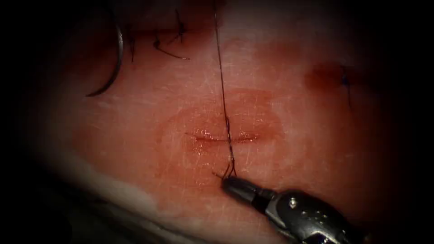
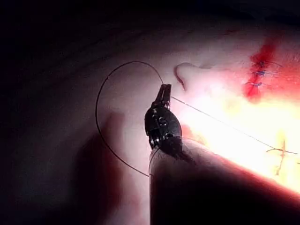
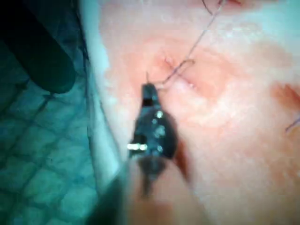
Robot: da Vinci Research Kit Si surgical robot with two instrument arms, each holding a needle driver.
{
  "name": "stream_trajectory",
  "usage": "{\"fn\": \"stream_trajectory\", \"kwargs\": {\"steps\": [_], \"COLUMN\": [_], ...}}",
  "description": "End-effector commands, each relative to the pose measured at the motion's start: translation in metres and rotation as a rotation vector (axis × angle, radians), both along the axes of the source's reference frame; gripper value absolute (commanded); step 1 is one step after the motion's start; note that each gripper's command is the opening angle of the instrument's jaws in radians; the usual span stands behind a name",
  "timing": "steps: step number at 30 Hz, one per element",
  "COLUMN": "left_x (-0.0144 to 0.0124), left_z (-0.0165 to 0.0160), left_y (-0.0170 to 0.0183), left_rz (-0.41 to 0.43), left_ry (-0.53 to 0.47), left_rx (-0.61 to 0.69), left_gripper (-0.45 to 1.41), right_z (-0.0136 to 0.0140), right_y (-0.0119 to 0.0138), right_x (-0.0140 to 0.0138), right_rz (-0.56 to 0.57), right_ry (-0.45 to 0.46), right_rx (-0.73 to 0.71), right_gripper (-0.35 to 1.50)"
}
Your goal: Wound Closure
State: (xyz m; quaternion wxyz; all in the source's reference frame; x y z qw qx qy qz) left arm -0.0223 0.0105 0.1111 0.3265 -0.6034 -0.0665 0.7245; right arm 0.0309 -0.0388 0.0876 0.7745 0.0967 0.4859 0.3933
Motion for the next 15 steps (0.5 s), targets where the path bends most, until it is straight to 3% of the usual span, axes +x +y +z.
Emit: {"fn": "stream_trajectory", "kwargs": {"steps": [1, 15], "left_x": [-0.0006, -0.0002], "left_z": [0.0008, 0.0008], "left_y": [0.0002, 0.0030], "left_rz": [-0.001, -0.008], "left_ry": [0.001, 0.021], "left_rx": [-0.001, -0.031], "left_gripper": [-0.45, -0.45], "right_z": [0.0007, 0.0014], "right_y": [-0.0011, -0.0014], "right_x": [0.0002, 0.0004], "right_rz": [-0.011, -0.065], "right_ry": [0.005, 0.042], "right_rx": [0.005, -0.006], "right_gripper": [-0.35, -0.35]}}
